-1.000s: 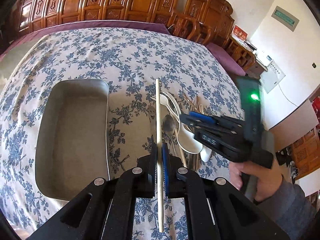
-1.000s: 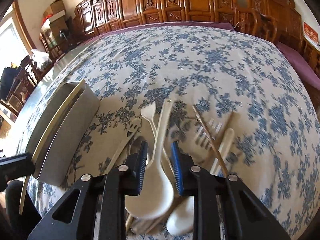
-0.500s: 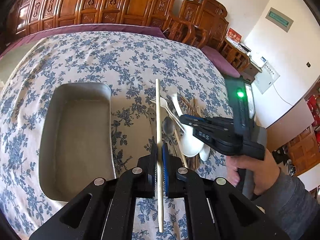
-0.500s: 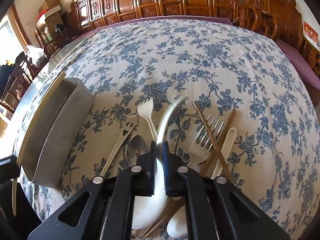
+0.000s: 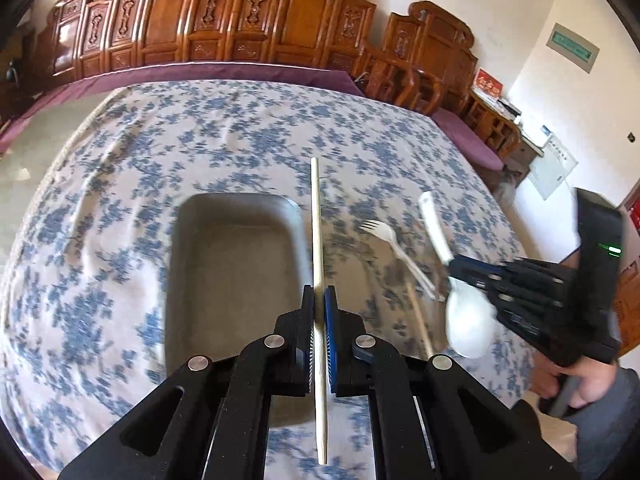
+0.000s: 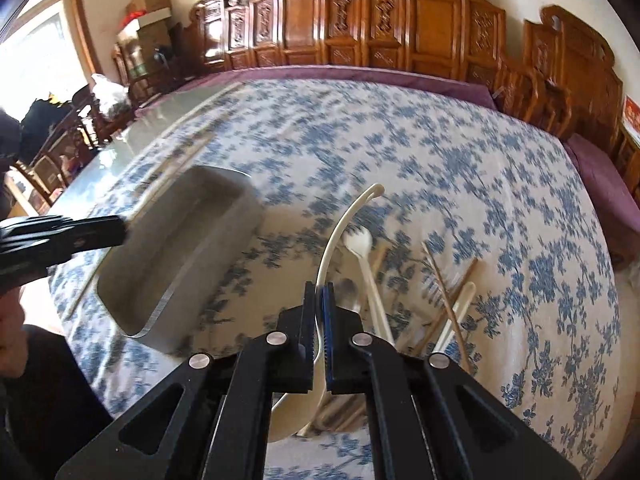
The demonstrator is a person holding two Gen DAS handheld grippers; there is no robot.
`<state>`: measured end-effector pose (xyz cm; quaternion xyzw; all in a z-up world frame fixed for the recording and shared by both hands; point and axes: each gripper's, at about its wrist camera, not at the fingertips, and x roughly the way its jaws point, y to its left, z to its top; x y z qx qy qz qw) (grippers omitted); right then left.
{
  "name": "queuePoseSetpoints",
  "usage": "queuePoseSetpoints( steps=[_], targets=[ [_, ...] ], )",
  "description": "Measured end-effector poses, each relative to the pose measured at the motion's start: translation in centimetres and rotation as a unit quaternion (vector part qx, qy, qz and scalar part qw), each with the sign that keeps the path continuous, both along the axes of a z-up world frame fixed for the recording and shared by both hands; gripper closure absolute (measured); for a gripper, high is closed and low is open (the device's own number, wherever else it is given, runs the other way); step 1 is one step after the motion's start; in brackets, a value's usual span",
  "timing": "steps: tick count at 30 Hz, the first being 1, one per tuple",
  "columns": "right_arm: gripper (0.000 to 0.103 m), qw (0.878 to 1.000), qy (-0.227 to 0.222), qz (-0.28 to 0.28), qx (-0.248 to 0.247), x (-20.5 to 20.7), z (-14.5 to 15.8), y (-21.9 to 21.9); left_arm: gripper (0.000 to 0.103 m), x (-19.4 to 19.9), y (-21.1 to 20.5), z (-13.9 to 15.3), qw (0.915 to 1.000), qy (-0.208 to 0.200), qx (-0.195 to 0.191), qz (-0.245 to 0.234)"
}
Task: Organize utensils
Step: 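Carry the chopstick and white spoon over the steel tray and open both tools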
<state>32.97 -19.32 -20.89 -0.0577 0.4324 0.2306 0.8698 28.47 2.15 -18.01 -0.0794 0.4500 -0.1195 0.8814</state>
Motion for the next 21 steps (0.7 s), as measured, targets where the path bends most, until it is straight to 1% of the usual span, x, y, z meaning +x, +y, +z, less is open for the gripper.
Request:
queuePoseSetpoints(
  steps=[3,7,10,11,13,16,21],
  targets=[
    [0.098,1.0,-0.008,0.011,0.008,-0.8,1.0,1.2,0.099,0.8,1.1,-0.9,0.9998,0.009,0.015,0.007],
    [0.098,1.0,-0.01,0.022,0.019,-1.3,1.5,2.7,0.099,1.4,2.5,-3.1,0.9991,0.031,0.022,0.021],
    [0.098,0.999,-0.012,0.03,0.017,-1.6,1.5,3.7,0.099,1.6,2.9,-4.3,0.9982,0.031,0.042,0.03],
    [0.098,0.999,-0.011,0.031,0.016,-1.6,1.4,4.0,0.099,1.6,3.0,-4.7,0.9981,0.031,0.042,0.032],
    [0.098,0.999,-0.01,0.032,0.017,-1.5,1.4,4.5,0.099,1.8,3.1,-5.0,0.998,0.033,0.044,0.033],
    [0.098,0.999,-0.01,0.037,0.018,-1.4,1.5,5.4,0.099,1.8,3.1,-5.3,0.9975,0.029,0.056,0.032],
    [0.098,0.999,-0.012,0.048,0.02,-1.4,1.8,7.1,0.099,1.3,4.0,-5.0,0.9978,0.016,0.053,0.037]
  ],
)
